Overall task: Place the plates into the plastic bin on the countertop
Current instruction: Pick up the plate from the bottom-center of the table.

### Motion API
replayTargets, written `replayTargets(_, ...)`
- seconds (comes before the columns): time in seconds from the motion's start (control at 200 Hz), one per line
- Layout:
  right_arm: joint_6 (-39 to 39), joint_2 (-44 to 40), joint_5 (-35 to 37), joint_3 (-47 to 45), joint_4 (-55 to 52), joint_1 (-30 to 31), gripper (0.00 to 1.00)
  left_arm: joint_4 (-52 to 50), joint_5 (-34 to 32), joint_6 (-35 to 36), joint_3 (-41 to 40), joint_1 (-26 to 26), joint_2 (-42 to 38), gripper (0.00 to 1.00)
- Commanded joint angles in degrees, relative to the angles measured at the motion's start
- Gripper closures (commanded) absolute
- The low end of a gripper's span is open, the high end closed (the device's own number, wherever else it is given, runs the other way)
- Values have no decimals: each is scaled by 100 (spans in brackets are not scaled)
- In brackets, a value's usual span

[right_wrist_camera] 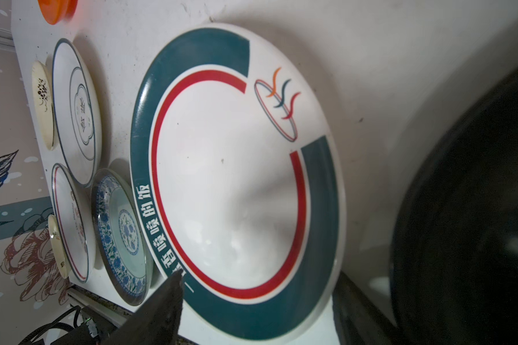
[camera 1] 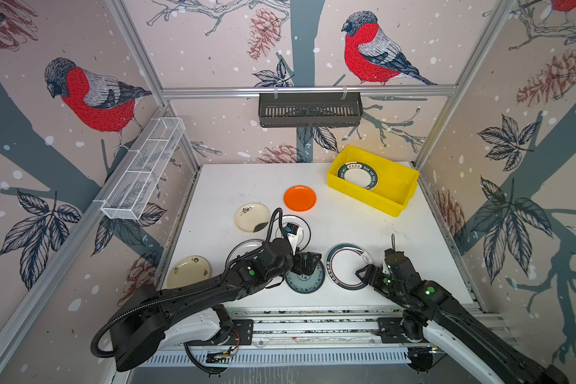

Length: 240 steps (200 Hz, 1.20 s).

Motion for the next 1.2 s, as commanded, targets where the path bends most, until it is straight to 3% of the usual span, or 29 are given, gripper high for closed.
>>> replayTargets(0.0,238,38,-32,-58,434,63,28,143,-100,-24,63,-8,26,2)
replayTargets(0.115,507,40,-27,-207,764,112,37,134,-109,0,91,-8,68,2)
replayTargets(0.66,1083,115,492,-347,1187,165,55,104,-215,163,118,-8,235,2)
replayTargets(1.071,1658,47,756,-862,2030,270,60,426,39,221,171,-10,660,2)
replayTargets(1.196,1693,50,845,-867,2030,270,70,407,42,220,180,-8,688,2)
